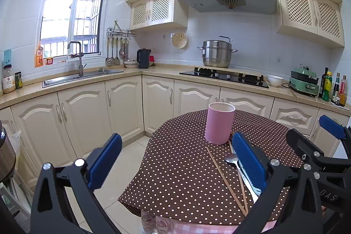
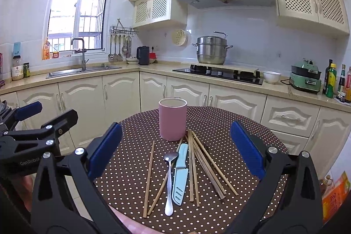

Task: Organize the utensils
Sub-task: 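Move both grippers toward the chopsticks lying beside the pink cup, then close the left gripper on a wooden chopstick while the right gripper grasps another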

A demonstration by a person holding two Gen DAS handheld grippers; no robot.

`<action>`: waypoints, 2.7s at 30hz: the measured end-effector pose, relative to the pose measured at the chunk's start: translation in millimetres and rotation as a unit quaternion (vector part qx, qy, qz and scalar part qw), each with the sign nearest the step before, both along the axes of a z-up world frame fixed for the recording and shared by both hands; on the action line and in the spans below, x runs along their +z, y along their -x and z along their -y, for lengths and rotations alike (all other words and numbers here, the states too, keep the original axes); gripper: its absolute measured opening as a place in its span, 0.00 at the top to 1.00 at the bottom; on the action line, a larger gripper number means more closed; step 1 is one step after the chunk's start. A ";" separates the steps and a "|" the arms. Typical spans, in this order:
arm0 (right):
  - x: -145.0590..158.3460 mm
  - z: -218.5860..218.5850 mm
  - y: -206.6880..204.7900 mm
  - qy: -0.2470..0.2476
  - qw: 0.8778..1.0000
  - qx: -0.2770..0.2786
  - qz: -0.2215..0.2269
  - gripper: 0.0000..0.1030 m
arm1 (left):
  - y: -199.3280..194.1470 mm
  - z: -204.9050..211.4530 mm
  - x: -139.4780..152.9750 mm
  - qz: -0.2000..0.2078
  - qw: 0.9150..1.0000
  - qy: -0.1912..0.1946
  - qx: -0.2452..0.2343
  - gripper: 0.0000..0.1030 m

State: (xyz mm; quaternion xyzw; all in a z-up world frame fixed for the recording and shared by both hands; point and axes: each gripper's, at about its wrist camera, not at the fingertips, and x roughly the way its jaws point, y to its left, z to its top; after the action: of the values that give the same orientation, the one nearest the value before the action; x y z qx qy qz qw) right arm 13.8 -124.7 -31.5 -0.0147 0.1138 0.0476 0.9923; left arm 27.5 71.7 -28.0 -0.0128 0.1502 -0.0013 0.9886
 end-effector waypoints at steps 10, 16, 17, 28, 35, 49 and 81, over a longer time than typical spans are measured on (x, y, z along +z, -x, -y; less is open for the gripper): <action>-6.5 5.3 -4.2 -0.011 1.000 0.003 -0.013 0.06 | -3.6 3.1 -5.4 -0.009 1.000 -0.001 0.001 0.04; -8.5 8.8 -7.1 -0.015 1.000 0.004 -0.017 0.06 | -6.0 4.8 -6.5 -0.014 1.000 -0.004 0.001 0.04; -8.9 9.8 -7.8 -0.016 1.000 0.005 -0.019 0.06 | -6.6 5.6 -6.7 -0.015 1.000 -0.005 0.001 0.04; -16.0 32.7 -16.9 -0.038 0.998 0.014 -0.043 0.06 | -15.2 27.0 -7.4 -0.037 0.999 -0.021 0.000 0.04; -19.2 57.5 -26.9 -0.055 0.996 0.021 -0.066 0.06 | -30.2 47.5 -9.1 -0.068 0.997 -0.032 -0.009 0.04; -39.6 106.6 -73.5 -0.031 0.988 0.032 -0.146 0.06 | -92.1 50.5 -40.9 -0.216 0.976 0.004 -0.028 0.04; -88.6 108.7 -229.0 0.037 0.882 0.155 -0.443 0.59 | -200.2 70.8 -122.9 -0.426 0.900 0.062 -0.065 0.95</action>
State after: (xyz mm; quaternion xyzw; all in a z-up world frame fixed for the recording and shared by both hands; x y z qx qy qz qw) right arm 242.9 -233.5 -120.2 -0.0462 0.5393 0.1986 0.8171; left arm 227.7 1.0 -151.0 -0.0634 0.5573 -0.0694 0.8249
